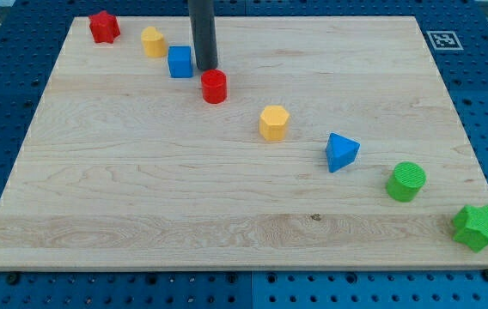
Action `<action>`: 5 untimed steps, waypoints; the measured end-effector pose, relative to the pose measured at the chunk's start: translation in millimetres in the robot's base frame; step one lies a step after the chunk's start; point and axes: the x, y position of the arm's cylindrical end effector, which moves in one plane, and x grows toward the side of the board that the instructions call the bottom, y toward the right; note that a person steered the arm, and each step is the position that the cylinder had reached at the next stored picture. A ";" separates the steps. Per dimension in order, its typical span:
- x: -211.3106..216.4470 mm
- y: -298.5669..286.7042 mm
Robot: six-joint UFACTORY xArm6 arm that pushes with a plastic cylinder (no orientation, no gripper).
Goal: Adjust the cube in diagonal line
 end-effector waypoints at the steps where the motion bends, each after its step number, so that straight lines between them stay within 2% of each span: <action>1: 0.0 2.2; 3: -9.1 2.2; 4: -32.1 -5.3; 5: -47.4 -58.0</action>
